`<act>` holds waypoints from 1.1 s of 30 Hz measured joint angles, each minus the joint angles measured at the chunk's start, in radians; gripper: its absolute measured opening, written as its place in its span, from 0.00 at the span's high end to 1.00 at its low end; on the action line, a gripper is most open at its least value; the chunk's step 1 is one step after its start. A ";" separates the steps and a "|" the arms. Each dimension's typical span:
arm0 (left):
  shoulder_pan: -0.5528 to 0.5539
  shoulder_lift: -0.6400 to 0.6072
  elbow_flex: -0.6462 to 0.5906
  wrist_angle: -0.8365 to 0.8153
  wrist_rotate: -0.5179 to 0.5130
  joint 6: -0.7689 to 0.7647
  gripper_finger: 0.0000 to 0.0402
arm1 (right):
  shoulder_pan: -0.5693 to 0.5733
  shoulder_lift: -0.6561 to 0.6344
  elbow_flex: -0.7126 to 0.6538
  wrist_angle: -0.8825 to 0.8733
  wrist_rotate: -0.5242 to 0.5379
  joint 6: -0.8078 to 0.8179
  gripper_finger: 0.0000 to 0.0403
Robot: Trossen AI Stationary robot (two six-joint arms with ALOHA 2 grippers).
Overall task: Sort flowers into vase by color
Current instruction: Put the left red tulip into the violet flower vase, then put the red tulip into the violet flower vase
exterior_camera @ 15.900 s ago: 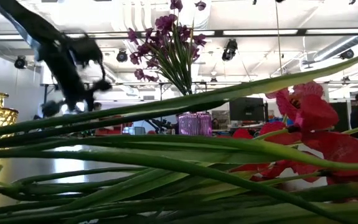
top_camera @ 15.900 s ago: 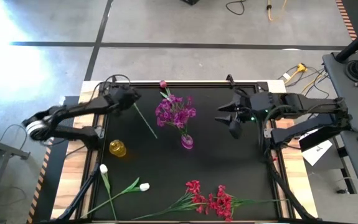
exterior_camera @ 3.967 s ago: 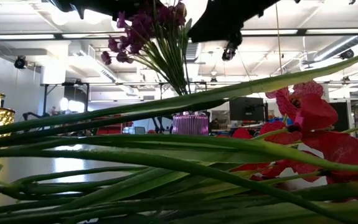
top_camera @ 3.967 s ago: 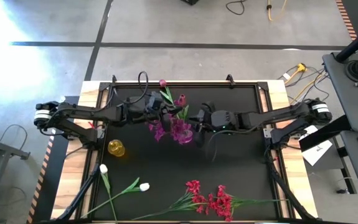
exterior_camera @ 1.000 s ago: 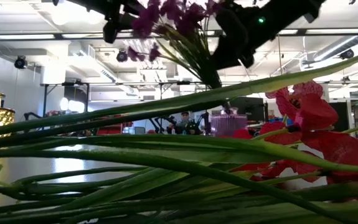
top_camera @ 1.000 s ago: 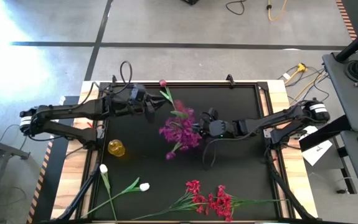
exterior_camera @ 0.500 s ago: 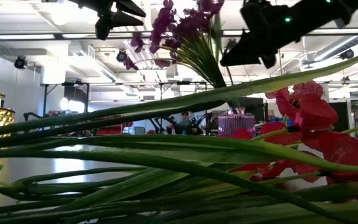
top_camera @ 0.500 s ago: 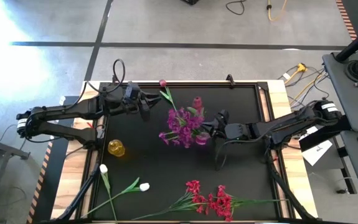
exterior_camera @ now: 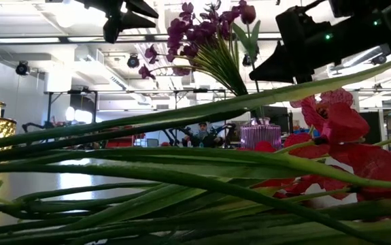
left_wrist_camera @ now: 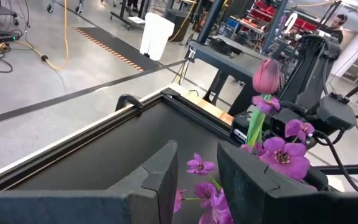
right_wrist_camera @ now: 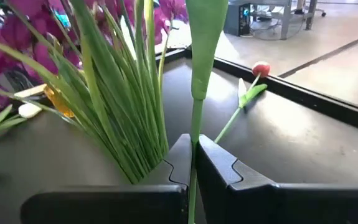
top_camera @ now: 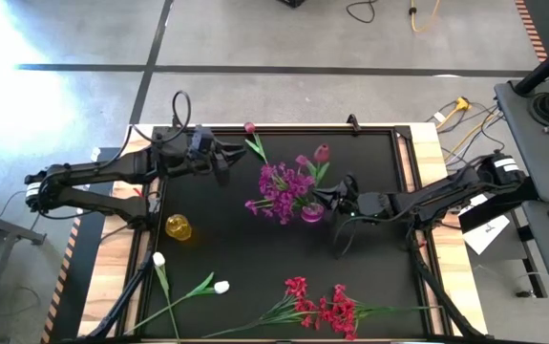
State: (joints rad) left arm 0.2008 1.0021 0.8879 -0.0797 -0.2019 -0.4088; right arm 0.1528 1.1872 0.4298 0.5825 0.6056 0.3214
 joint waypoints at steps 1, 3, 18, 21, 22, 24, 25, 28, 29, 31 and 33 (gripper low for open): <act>0.000 0.002 0.000 0.000 0.000 0.000 0.76 | 0.000 0.002 -0.002 0.000 0.000 -0.004 0.97; 0.000 0.004 0.000 0.000 0.000 0.000 0.76 | 0.000 0.006 -0.004 0.001 -0.001 -0.004 0.97; 0.134 0.012 -0.017 -0.305 -0.022 -0.094 0.76 | 0.003 -0.044 0.115 -0.242 -0.040 -0.050 0.58; 0.184 0.014 -0.074 -0.311 -0.024 -0.107 0.76 | 0.008 -0.085 0.202 -0.509 -0.043 -0.013 0.50; 0.200 0.014 -0.100 -0.299 -0.024 -0.118 0.76 | 0.010 -0.098 0.233 -0.596 -0.047 0.006 0.48; 0.230 0.020 -0.161 -0.253 -0.024 -0.175 0.76 | 0.016 -0.124 0.299 -0.764 -0.059 0.032 0.44; 0.240 0.029 -0.193 -0.219 -0.025 -0.207 0.76 | 0.022 -0.135 0.332 -0.835 -0.061 0.042 0.43; 0.256 0.086 -0.262 -0.110 -0.025 -0.301 0.76 | 0.048 -0.164 0.432 -1.031 -0.064 0.060 0.39; 0.258 0.118 -0.271 -0.078 -0.028 -0.335 0.76 | 0.056 -0.171 0.467 -1.085 -0.064 0.062 0.38; 0.260 0.195 -0.273 -0.033 -0.039 -0.394 0.75 | 0.069 -0.184 0.538 -1.176 -0.057 0.063 0.37; 0.261 0.289 -0.246 -0.006 -0.038 -0.426 0.74 | 0.078 -0.187 0.607 -1.249 -0.034 0.065 0.37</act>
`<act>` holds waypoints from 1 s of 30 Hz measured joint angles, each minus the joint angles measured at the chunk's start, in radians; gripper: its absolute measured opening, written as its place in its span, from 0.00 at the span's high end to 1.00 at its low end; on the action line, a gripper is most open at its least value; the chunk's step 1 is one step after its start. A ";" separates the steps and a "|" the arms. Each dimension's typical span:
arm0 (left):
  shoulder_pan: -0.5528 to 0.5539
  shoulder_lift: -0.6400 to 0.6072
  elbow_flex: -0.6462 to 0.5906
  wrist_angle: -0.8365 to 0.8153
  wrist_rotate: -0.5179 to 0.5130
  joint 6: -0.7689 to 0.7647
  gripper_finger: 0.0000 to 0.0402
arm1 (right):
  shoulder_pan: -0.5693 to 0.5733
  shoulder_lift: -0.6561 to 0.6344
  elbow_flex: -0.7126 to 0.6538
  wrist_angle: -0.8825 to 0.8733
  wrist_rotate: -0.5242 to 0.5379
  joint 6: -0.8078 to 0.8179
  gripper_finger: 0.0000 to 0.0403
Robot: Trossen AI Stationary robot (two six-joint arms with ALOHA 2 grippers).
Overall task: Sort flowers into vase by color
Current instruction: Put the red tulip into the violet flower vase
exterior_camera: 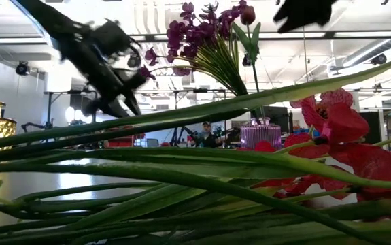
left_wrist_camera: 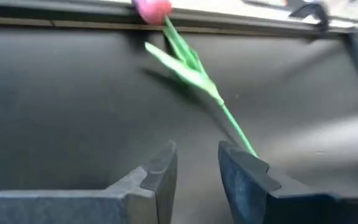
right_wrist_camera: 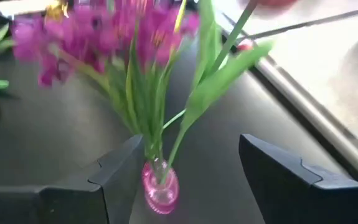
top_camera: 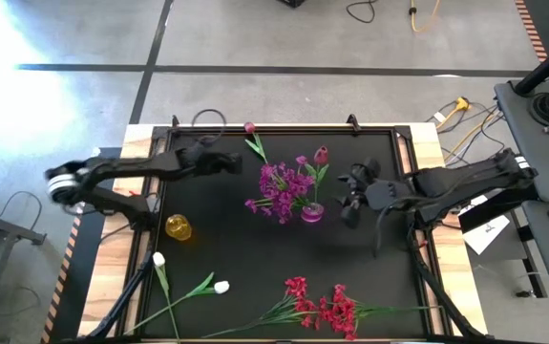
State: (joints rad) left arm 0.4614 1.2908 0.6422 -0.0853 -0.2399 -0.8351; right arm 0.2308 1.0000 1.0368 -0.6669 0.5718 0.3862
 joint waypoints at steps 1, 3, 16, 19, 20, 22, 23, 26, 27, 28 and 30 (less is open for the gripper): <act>0.000 0.051 0.026 0.012 0.008 -0.007 0.73 | 0.003 0.000 0.035 -0.030 0.014 0.000 0.37; 0.003 0.162 0.094 0.029 0.014 -0.016 0.70 | 0.005 0.003 0.101 -0.084 0.040 0.000 0.37; 0.117 0.636 0.522 -0.118 0.063 -0.190 0.46 | 0.005 0.016 0.283 -0.253 0.106 -0.002 0.40; 0.140 0.691 0.576 -0.163 0.070 -0.187 0.44 | 0.005 0.016 0.280 -0.271 0.134 -0.001 0.40; 0.146 0.704 0.595 -0.156 0.081 -0.178 0.44 | 0.005 0.016 0.279 -0.275 0.138 -0.003 0.40; 0.155 0.736 0.630 -0.130 0.105 -0.155 0.46 | 0.004 0.017 0.277 -0.274 0.140 -0.004 0.40; 0.158 0.747 0.643 -0.144 0.105 -0.147 0.48 | 0.004 0.017 0.277 -0.274 0.143 -0.006 0.40; 0.163 0.774 0.682 -0.149 0.111 -0.142 0.58 | 0.002 0.016 0.277 -0.272 0.147 -0.016 0.39; 0.163 0.778 0.687 -0.157 0.110 -0.142 0.64 | 0.002 0.016 0.278 -0.272 0.146 -0.019 0.39; 0.163 0.780 0.692 -0.158 0.114 -0.142 0.69 | 0.002 0.016 0.279 -0.271 0.146 -0.020 0.40; 0.164 0.778 0.691 -0.159 0.115 -0.140 0.83 | 0.002 0.015 0.279 -0.271 0.140 -0.020 0.41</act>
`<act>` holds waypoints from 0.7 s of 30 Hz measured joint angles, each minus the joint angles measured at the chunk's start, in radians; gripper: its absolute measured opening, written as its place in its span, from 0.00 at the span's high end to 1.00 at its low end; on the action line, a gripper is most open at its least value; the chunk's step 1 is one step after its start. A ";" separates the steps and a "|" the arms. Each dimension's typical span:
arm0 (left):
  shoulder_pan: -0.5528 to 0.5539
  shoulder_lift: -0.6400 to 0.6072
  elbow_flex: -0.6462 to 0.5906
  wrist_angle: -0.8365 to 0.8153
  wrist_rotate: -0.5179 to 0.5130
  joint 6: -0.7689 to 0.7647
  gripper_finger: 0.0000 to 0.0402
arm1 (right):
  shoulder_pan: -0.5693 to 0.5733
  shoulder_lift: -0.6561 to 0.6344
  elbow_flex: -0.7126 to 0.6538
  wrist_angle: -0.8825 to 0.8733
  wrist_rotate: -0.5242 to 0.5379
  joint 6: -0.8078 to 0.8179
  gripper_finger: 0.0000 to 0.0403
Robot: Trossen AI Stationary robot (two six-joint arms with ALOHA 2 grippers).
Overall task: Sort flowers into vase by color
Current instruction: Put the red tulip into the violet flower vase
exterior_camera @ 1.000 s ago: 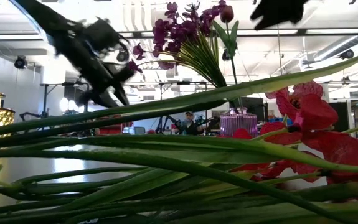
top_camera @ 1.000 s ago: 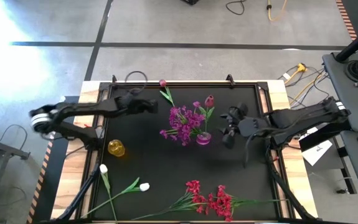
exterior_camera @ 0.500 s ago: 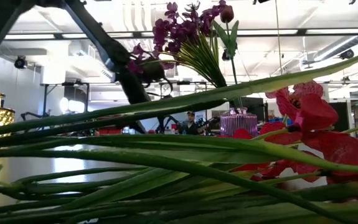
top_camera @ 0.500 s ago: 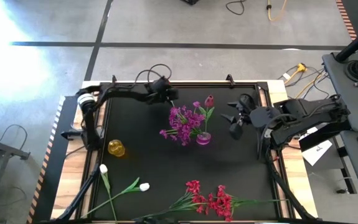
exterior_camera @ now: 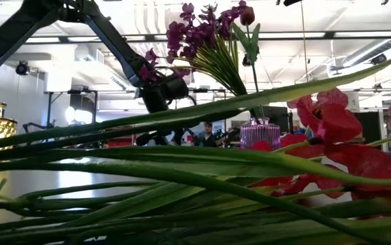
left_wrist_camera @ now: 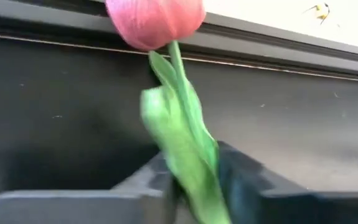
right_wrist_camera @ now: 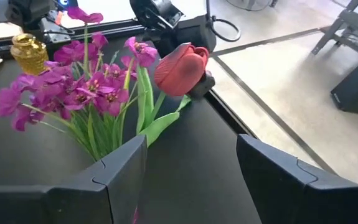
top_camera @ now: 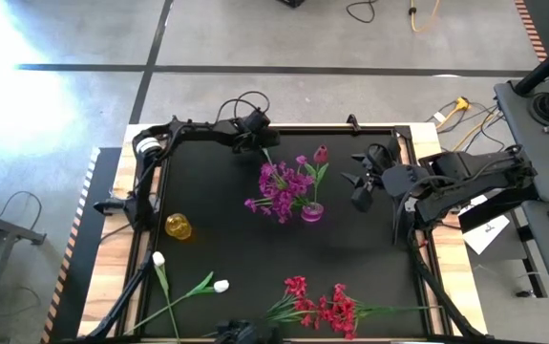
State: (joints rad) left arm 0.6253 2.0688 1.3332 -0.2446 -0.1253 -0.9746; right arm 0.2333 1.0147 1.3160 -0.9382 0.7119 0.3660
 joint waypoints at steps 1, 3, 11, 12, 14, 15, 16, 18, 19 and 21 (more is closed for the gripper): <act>0.000 -0.008 -0.005 0.001 -0.005 0.009 0.90 | 0.000 -0.001 0.001 0.000 -0.007 0.000 0.41; -0.006 -0.042 -0.017 0.004 -0.015 0.033 0.97 | 0.000 -0.001 0.002 0.001 -0.012 -0.001 0.42; -0.073 -0.369 -0.107 0.039 -0.110 0.254 0.99 | 0.000 0.002 0.004 0.103 -0.097 0.018 0.45; -0.088 -0.426 -0.120 0.059 -0.122 0.289 0.99 | 0.000 0.003 0.004 0.136 -0.105 0.008 0.45; -0.123 -0.537 -0.145 0.089 -0.135 0.362 0.99 | 0.000 0.008 0.004 0.210 -0.109 -0.022 0.46; -0.144 -0.591 -0.157 0.107 -0.137 0.398 0.99 | 0.000 0.012 0.004 0.249 -0.110 -0.032 0.46; -0.170 -0.643 -0.170 0.130 -0.138 0.433 1.00 | 0.000 0.018 0.004 0.293 -0.110 -0.044 0.46; -0.232 -0.739 -0.195 0.197 -0.133 0.497 1.00 | 0.000 0.034 0.004 0.383 -0.110 -0.080 0.46; -0.270 -0.783 -0.204 0.237 -0.121 0.529 1.00 | 0.000 0.044 0.004 0.432 -0.110 -0.105 0.46; -0.351 -0.849 -0.223 0.339 -0.098 0.595 1.00 | 0.000 0.070 0.004 0.532 -0.115 -0.148 0.46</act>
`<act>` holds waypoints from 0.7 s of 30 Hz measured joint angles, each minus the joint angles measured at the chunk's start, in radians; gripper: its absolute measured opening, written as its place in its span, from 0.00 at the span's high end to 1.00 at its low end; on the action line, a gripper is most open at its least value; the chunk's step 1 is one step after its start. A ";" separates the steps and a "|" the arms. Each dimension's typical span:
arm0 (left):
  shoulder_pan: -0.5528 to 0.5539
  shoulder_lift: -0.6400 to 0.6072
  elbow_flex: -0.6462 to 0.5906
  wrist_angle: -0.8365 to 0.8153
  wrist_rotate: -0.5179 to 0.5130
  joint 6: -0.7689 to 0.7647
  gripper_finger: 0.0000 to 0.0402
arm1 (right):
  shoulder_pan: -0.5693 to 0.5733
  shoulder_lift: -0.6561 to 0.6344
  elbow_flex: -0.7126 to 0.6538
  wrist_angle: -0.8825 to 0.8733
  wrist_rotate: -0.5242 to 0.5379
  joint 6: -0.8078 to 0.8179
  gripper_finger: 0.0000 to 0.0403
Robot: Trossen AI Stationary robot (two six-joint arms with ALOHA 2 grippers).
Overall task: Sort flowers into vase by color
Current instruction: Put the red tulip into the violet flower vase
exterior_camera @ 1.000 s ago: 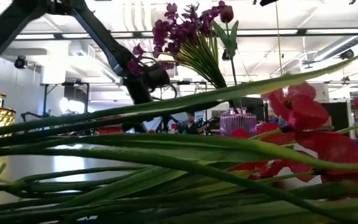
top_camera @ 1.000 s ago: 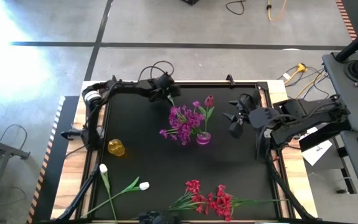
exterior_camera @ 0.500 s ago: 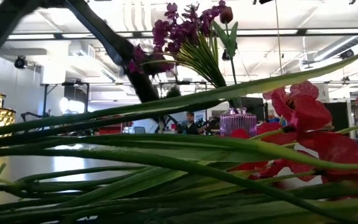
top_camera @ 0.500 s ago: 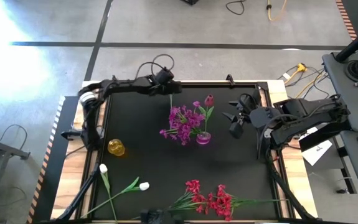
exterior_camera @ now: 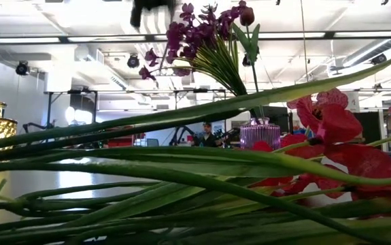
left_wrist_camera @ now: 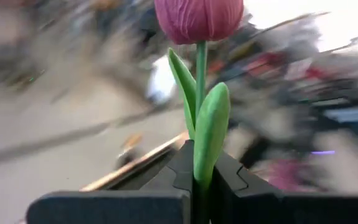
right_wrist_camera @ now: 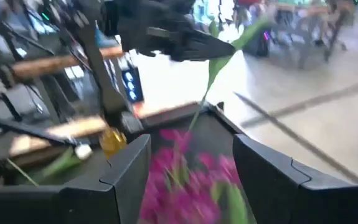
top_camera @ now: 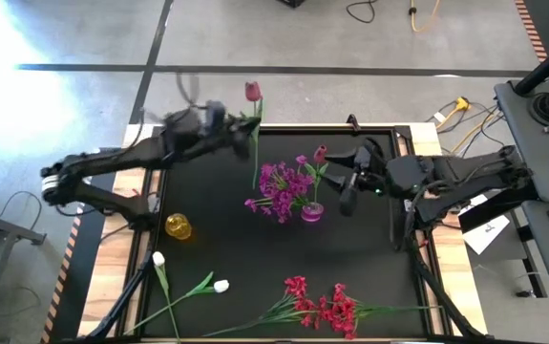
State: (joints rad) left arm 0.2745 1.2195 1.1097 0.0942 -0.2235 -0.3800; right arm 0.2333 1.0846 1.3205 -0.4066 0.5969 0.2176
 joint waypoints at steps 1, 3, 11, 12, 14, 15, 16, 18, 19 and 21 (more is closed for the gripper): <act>-0.046 -0.025 -0.008 0.053 0.006 0.028 1.00 | 0.000 0.015 0.000 0.050 -0.004 -0.012 0.46; -0.138 -0.055 -0.019 0.156 0.006 0.075 1.00 | 0.000 0.052 0.000 0.163 -0.026 -0.041 0.46; -0.410 -0.040 0.021 0.221 -0.003 0.193 1.00 | 0.013 0.265 0.021 0.565 -0.053 -0.105 0.46; -0.429 -0.035 0.033 0.218 -0.003 0.199 1.00 | 0.018 0.288 0.040 0.577 -0.057 -0.101 0.46; -0.460 -0.029 0.054 0.190 -0.003 0.204 1.00 | 0.034 0.334 0.081 0.575 -0.073 -0.089 0.46; -0.472 -0.024 0.063 0.184 -0.004 0.204 1.00 | 0.043 0.350 0.101 0.577 -0.091 -0.087 0.46; -0.483 -0.017 0.066 0.180 -0.009 0.204 1.00 | 0.054 0.369 0.119 0.574 -0.106 -0.087 0.46; -0.508 -0.001 0.071 0.171 -0.027 0.204 1.00 | 0.071 0.405 0.162 0.575 -0.126 -0.087 0.46; -0.519 0.008 0.075 0.170 -0.033 0.203 1.00 | 0.079 0.419 0.178 0.568 -0.127 -0.087 0.46; -0.537 0.025 0.092 0.191 -0.035 0.204 1.00 | 0.088 0.442 0.209 0.565 -0.127 -0.087 0.46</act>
State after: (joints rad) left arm -0.2623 1.2449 1.2013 0.2849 -0.2588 -0.1763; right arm 0.3214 1.5262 1.5299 0.1588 0.4698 0.1307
